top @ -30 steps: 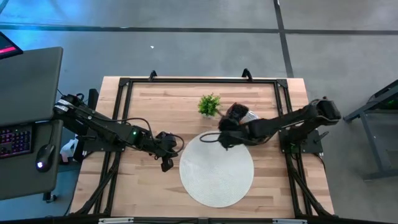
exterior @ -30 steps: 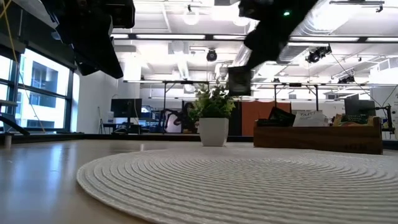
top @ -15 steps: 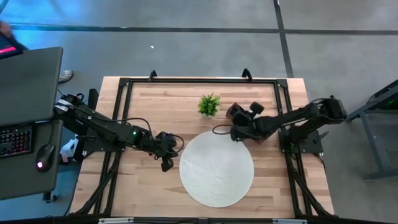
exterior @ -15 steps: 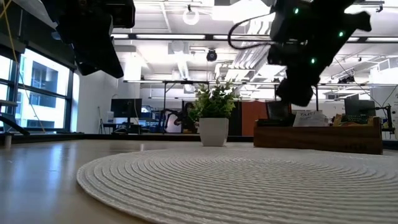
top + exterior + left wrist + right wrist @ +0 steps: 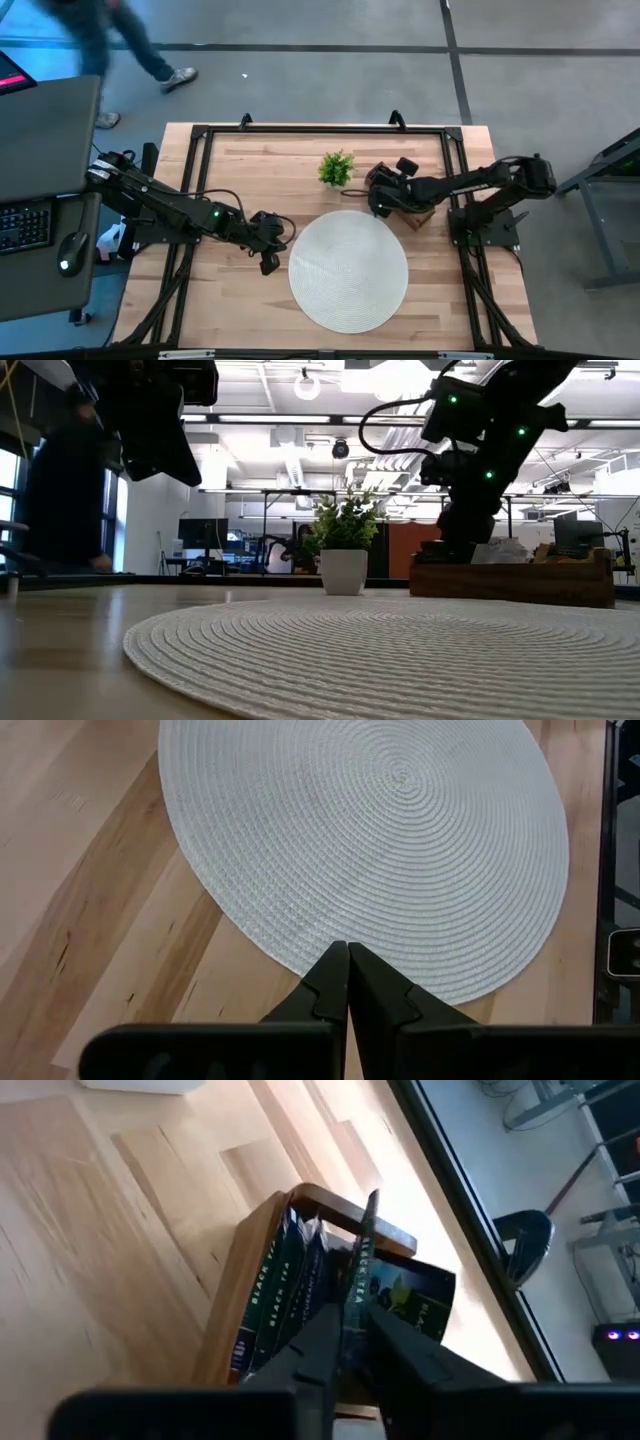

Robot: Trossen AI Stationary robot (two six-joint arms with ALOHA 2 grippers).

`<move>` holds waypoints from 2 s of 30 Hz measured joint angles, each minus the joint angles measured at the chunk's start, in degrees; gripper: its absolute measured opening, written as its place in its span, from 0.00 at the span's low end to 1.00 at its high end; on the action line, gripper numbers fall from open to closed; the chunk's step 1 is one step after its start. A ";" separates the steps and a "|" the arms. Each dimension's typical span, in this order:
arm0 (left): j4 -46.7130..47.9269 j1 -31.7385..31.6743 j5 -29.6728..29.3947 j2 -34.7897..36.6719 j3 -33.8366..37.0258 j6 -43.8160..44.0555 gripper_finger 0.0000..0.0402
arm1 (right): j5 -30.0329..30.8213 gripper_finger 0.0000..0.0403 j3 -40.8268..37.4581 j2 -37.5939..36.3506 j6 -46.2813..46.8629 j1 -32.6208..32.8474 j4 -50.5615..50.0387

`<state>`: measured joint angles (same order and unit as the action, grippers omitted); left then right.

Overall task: Pick & Place Tea
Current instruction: Put the black tea bag into the left section of the wooden organizer, then adjust the black tea bags in the left section of the wooden organizer

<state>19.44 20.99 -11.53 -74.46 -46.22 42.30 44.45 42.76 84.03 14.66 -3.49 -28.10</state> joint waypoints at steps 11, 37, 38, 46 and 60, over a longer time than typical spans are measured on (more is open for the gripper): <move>0.00 0.00 0.46 0.00 0.00 0.02 0.01 | -4.12 0.39 8.05 -0.15 -0.13 0.55 -5.69; -0.02 0.02 0.33 0.00 0.00 1.73 0.01 | -18.78 0.01 -1.77 0.07 -1.95 -8.22 10.85; -0.02 0.01 0.34 0.00 0.00 1.73 0.01 | -17.55 0.01 -1.73 0.07 -2.40 -8.60 10.39; -0.02 0.00 0.32 0.00 0.00 1.73 0.01 | -10.22 0.01 1.20 -0.15 -8.81 -9.00 8.49; -0.04 0.00 0.35 0.00 0.00 1.71 0.01 | -3.95 0.01 3.04 -5.03 -10.50 -10.12 2.36</move>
<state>19.40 21.00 -11.18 -74.46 -46.22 44.01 40.50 45.80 79.00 4.16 -13.61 -25.73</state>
